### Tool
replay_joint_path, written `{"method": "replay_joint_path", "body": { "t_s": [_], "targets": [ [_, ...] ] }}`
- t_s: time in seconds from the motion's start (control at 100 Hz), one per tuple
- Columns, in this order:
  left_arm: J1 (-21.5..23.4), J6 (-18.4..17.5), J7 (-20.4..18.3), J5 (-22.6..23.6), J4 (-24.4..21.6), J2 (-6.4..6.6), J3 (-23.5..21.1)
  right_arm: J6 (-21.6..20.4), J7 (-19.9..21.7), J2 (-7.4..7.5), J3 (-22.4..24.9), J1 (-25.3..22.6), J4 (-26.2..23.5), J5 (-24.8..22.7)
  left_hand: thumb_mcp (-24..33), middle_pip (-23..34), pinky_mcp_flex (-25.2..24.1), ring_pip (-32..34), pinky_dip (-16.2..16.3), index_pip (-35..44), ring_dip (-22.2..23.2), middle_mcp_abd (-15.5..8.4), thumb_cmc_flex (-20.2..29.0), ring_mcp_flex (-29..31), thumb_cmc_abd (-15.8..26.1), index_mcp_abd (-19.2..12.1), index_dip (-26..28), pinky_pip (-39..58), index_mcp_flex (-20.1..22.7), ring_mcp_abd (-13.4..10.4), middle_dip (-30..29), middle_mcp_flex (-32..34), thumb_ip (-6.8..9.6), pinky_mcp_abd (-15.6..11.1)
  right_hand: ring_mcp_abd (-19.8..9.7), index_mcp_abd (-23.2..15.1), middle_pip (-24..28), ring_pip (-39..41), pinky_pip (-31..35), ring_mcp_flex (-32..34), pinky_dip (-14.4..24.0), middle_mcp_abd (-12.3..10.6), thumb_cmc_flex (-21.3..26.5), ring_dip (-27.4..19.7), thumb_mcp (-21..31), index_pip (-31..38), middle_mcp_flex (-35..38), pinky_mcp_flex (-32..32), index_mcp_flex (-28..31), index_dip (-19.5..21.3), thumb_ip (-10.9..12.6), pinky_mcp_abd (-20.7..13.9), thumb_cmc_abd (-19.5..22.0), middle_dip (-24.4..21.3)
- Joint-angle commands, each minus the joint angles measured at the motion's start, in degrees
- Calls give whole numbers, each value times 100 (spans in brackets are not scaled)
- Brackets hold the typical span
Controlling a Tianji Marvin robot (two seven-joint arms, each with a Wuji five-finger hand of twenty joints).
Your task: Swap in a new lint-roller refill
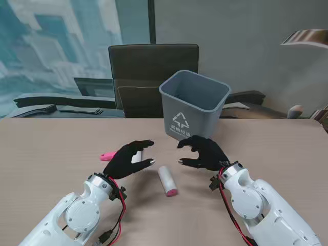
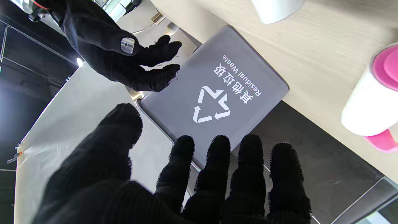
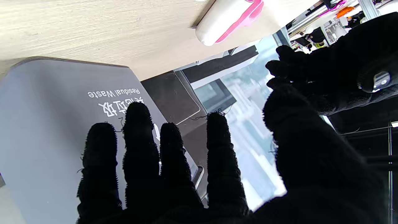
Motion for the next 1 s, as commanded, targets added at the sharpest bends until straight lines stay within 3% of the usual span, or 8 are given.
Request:
{"method": "replay_joint_path", "body": {
  "t_s": [0.0, 0.28, 0.45, 0.56, 0.68, 0.71, 0.86, 0.99],
  "targets": [
    [15, 22, -82, -5, -25, -8, 0, -16, 64, -17, 5, -46, -46, -29, -102, -7, -12, 122, 83, -41, 88, 66, 18, 35, -101, -14, 15, 97, -33, -11, -86, 24, 23, -80, -296, -49, -70, 109, 115, 86, 45, 53, -12, 42, -36, -32, -11, -12, 28, 3, 226, 15, 112, -24],
    [86, -12, 129, 209, -96, -25, -110, -5, 107, -6, 48, -60, -79, -42, -104, -10, -25, 110, 79, -47, 84, 70, 18, 4, -94, -3, 13, 96, -49, -16, -86, 3, 20, -80, -294, -49, -73, 110, 116, 88, 43, 57, 0, 42, -62, -28, -11, -14, 40, 5, 231, 16, 132, -26],
    [243, -92, 284, 762, -174, 19, -496, 17, 136, -4, 57, -72, -64, -16, -68, -20, -48, 80, 68, -37, 68, 94, 136, -26, -101, -35, 16, 75, -10, -13, -92, -4, 27, -73, -297, -56, -77, 113, 120, 91, 44, 49, -10, 43, -82, -26, -9, -14, 52, 4, 230, 24, 158, -29],
    [420, -303, 150, 1636, -301, 163, -999, 8, 160, -5, 63, -73, -49, 36, 229, -105, -21, -58, 22, -3, -27, -11, 678, 13, -182, -207, 24, 2, 156, -90, -148, 89, -42, -102, -287, -53, -75, 112, 121, 90, 43, 52, 2, 43, -92, -22, 0, -11, 64, 6, 232, 18, 164, -29],
    [361, -431, -185, 2052, -289, 279, -1256, 10, 206, -3, 75, -72, -27, 95, 605, -187, -25, -171, -21, -20, -97, -36, 955, -32, -417, -259, 8, -65, 196, -124, -192, 62, -104, -98, -282, -53, -77, 112, 119, 89, 43, 54, 14, 43, -105, -20, -4, -17, 74, 6, 233, 19, 176, -31],
    [301, -416, -264, 2165, -242, 308, -1269, 18, 201, -5, 75, -75, -24, 100, 829, -200, -29, -222, -35, -62, -129, -36, 846, -27, -513, -258, -21, -79, 203, -125, -195, 52, -181, -98, -281, -51, -76, 113, 119, 87, 43, 56, 20, 43, -108, -18, -1, -20, 78, 6, 233, 22, 170, -30],
    [-18, -168, -889, 2187, -14, 411, -1166, 15, 208, 1, 101, -105, -40, 79, 932, -401, -113, -398, -151, -322, -205, 93, 161, -229, -896, -79, -135, -378, 103, -28, -279, -139, -228, -59, -283, -54, -79, 114, 123, 91, 45, 57, 26, 44, -123, -17, 4, -15, 87, 6, 234, 25, 176, -33],
    [-394, 133, -813, 2121, 380, 390, -852, 25, 184, -2, 110, -108, -41, 57, 539, -372, -109, -342, -75, -422, -140, 151, -147, -203, -566, 113, -93, -396, 281, 34, -224, -52, -258, -16, -280, -56, -80, 119, 124, 100, 46, 66, 31, 47, -135, -5, 9, -16, 113, 11, 236, 21, 190, -33]
  ]
}}
